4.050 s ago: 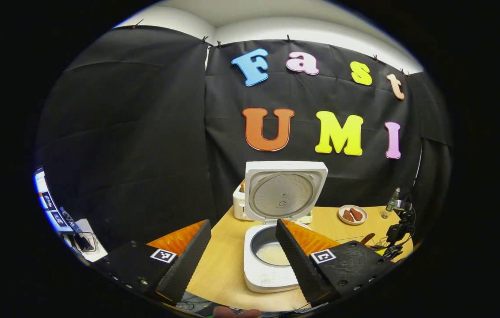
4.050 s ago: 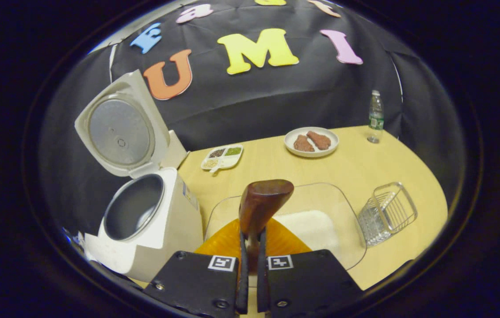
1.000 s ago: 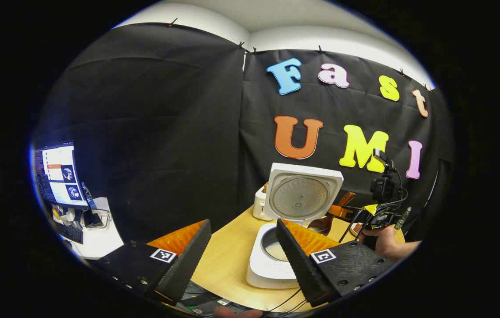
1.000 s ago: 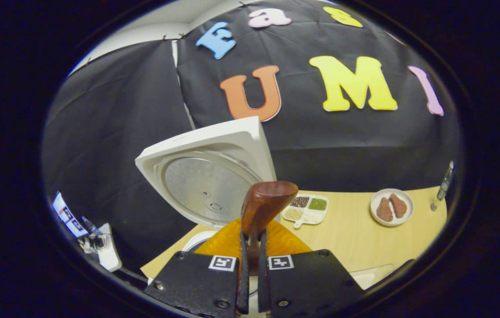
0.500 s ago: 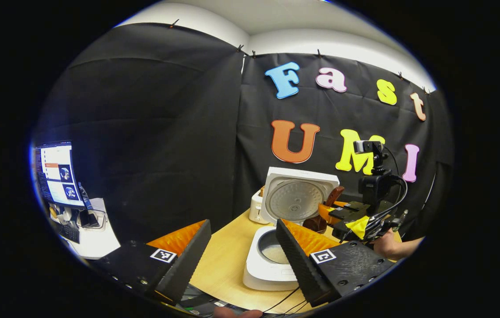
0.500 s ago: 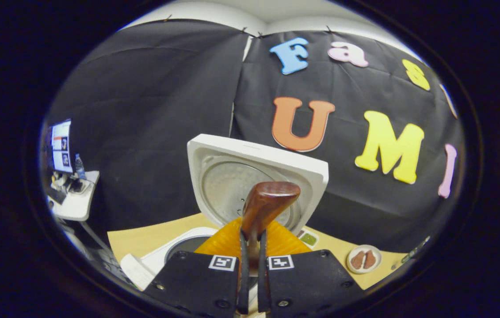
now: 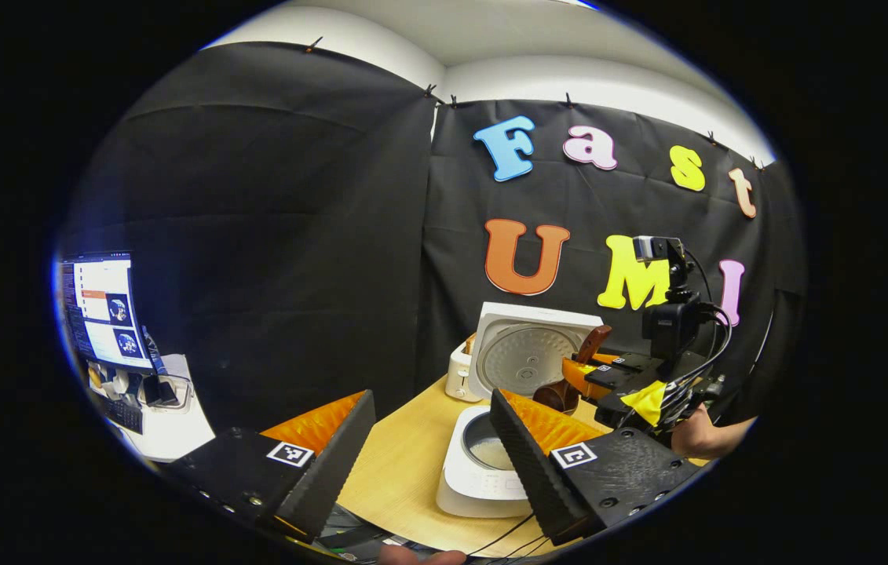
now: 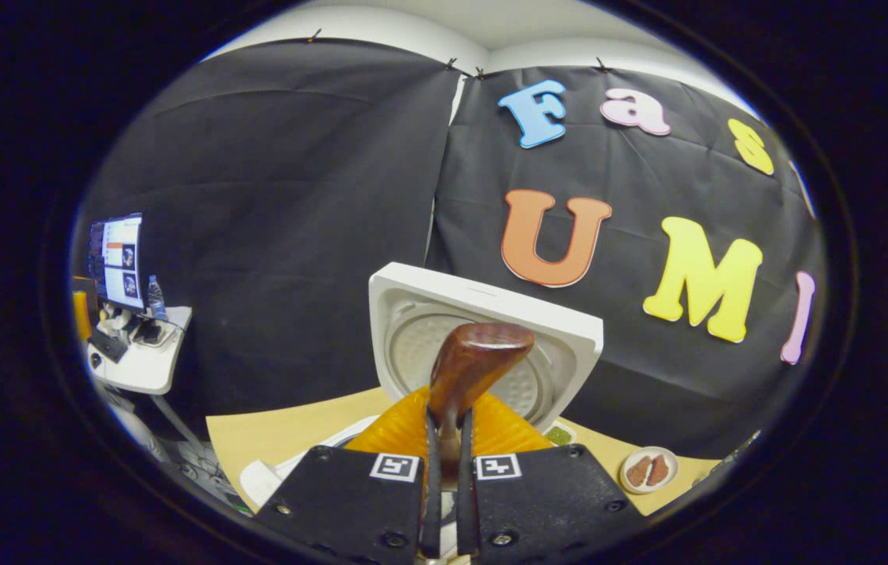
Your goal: Close the left gripper, press the button to open the rice cooker; take a wooden spoon from the chopstick holder with the right hand, scoop a spoonful of rice and pour it into the rice cooker, then put the wooden spoon back into the chopstick holder.
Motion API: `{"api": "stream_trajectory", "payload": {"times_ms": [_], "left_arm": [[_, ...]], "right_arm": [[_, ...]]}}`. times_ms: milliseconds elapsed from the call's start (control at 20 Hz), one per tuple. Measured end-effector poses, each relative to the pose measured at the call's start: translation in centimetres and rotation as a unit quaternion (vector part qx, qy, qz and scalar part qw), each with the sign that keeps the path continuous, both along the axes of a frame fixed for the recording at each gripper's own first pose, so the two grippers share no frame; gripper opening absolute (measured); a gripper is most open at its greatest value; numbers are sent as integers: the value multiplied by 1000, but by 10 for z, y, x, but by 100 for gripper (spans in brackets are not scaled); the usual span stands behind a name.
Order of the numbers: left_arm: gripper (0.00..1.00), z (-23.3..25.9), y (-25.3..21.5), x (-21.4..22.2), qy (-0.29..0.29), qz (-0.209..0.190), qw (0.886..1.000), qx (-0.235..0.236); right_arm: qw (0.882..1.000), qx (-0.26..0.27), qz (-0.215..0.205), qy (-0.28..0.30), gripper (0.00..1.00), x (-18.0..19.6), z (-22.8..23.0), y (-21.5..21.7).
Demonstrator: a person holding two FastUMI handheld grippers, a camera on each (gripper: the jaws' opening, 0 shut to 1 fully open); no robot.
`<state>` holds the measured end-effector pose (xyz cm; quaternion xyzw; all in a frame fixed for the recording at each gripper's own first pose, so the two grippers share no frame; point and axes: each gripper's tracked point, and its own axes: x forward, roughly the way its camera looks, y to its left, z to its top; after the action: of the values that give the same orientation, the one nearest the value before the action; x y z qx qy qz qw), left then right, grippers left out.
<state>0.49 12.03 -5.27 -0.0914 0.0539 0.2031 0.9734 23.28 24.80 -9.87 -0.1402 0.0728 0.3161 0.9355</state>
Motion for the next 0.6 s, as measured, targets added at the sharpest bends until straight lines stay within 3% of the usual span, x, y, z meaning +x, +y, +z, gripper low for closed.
{"api": "stream_trajectory", "payload": {"times_ms": [350, 600], "left_arm": [[94, 8, 0, 5, -12, -19, 1000, 10], [95, 13, -5, 16, -19, -53, 998, 35]], "right_arm": [[997, 67, -23, 43, 13, -7, 18, -25], [983, 144, -62, 93, 13, -18, 46, -80]]}}
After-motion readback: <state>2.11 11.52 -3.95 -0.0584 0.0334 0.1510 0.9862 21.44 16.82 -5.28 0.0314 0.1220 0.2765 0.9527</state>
